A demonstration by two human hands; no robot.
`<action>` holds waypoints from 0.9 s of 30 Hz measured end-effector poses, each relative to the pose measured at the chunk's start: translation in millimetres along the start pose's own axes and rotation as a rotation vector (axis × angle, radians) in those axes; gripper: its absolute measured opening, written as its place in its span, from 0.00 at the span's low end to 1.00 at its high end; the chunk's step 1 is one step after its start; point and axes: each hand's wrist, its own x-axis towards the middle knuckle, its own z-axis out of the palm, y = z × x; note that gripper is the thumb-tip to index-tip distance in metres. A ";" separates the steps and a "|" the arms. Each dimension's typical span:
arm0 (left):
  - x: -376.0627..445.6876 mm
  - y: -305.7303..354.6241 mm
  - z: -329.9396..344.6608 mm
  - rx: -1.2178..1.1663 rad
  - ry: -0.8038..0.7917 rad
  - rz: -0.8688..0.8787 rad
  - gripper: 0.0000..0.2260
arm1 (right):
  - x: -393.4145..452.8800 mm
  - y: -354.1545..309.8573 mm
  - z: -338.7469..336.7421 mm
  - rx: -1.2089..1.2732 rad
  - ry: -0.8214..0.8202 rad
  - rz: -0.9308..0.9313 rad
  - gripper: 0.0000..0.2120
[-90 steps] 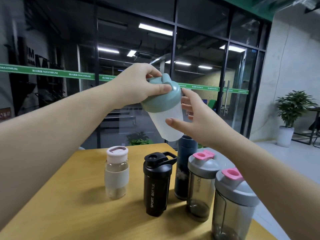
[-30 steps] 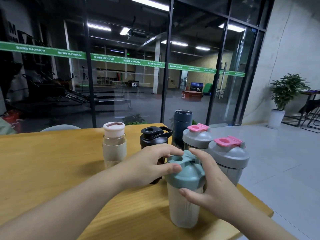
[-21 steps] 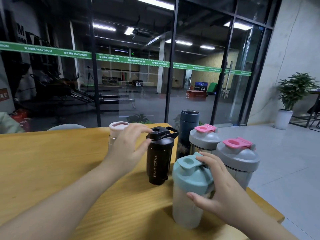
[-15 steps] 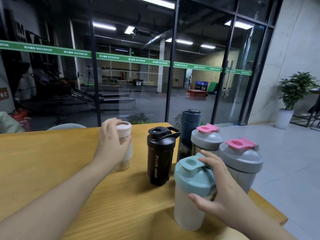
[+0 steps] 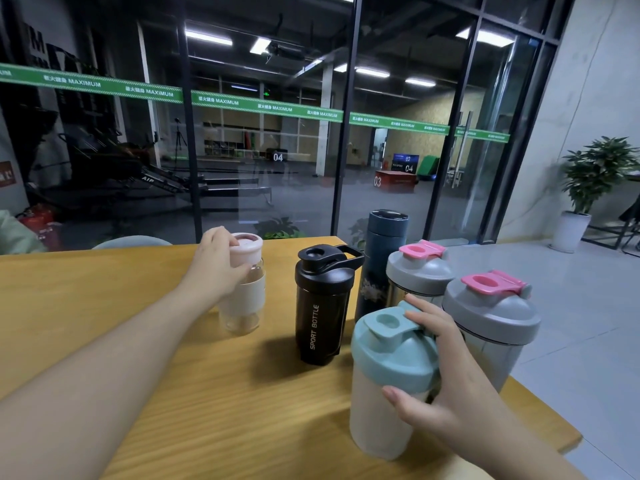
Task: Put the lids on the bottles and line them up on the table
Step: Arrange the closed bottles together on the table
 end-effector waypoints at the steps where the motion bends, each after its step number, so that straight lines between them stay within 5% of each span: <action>1: -0.2 -0.2 -1.9 -0.016 0.004 0.008 0.15 | -0.1 0.1 0.3 0.007 0.008 -0.004 0.36; 9: -3.7 -2.4 -23.3 0.067 -0.067 0.199 0.13 | -0.8 2.6 2.4 0.025 0.027 -0.023 0.36; 15: -6.1 -9.0 -29.8 0.242 -0.136 0.379 0.23 | -0.6 4.8 4.2 0.030 0.040 -0.030 0.37; 27: -3.3 1.7 -37.5 0.465 -0.014 0.366 0.19 | -2.0 4.5 4.4 0.047 0.039 -0.035 0.37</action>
